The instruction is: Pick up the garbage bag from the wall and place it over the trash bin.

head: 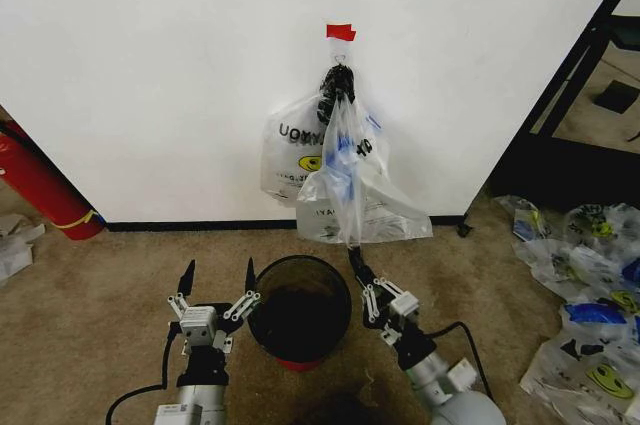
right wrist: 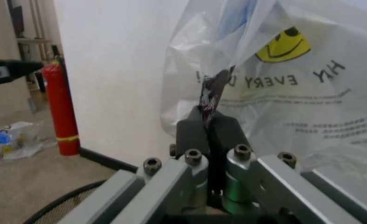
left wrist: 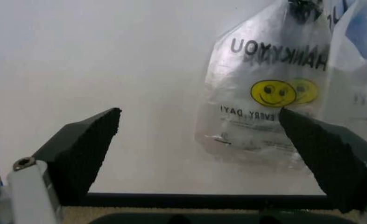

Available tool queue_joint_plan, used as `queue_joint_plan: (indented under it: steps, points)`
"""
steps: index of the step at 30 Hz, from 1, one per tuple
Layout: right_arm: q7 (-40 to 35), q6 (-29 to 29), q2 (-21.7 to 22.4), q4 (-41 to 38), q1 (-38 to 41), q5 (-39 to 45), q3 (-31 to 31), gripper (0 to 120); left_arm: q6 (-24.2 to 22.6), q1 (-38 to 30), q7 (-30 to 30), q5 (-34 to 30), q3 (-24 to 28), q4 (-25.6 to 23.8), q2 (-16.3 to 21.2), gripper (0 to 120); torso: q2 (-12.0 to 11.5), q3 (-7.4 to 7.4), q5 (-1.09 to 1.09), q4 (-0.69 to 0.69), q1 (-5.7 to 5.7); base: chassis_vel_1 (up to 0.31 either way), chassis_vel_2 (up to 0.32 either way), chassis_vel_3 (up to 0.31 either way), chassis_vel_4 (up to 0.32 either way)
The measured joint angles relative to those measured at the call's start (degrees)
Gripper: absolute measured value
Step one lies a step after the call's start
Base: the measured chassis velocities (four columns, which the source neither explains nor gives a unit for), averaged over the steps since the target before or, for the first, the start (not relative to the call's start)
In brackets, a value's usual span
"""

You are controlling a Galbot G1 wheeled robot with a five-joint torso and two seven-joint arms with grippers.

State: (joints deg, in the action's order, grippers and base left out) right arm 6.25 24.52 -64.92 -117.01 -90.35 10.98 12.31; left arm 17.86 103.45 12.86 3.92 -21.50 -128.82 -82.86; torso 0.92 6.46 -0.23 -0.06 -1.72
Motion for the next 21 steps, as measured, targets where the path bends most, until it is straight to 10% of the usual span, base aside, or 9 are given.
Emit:
queue_joint_plan:
  steps: [21]
  points:
    - [1.0,7.9,0.5,0.4,-10.1,-4.8,0.8,0,-0.1,-0.8,0.0,-0.7,0.3,0.8,0.6,100,0.0,0.00,-0.01,0.01,0.00,0.000,0.000,0.000,0.000]
